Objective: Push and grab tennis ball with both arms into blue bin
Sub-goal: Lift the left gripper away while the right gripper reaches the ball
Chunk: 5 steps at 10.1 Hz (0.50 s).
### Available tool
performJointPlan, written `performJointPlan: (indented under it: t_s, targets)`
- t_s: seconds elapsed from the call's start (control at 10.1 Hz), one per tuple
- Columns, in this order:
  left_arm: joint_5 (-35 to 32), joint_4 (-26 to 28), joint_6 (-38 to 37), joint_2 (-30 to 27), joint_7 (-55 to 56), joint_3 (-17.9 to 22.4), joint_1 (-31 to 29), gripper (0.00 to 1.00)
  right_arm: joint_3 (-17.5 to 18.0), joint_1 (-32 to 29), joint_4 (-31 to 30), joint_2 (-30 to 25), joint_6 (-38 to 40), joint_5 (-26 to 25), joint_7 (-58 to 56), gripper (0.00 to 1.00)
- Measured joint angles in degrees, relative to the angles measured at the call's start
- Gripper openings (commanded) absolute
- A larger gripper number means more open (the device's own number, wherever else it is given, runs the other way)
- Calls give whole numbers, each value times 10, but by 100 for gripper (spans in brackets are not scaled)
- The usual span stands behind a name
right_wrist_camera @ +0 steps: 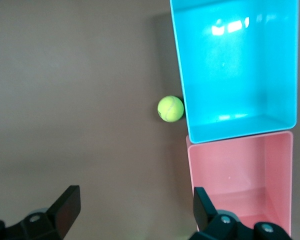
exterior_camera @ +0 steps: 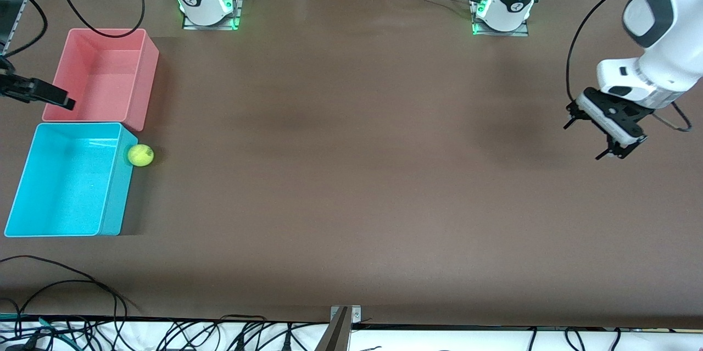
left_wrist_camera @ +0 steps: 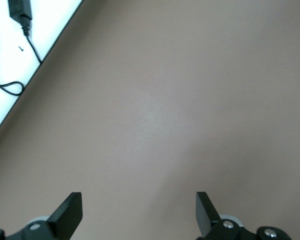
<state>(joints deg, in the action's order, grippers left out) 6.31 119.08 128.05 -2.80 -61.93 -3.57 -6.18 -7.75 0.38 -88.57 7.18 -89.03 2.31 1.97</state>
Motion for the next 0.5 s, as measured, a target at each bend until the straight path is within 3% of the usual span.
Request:
performJointPlan:
  t_s: [0.5]
  targets:
    - [-35, -158, -219, -13, 67, 25, 1, 100, -1, 6, 0, 74, -1, -4, 1, 100]
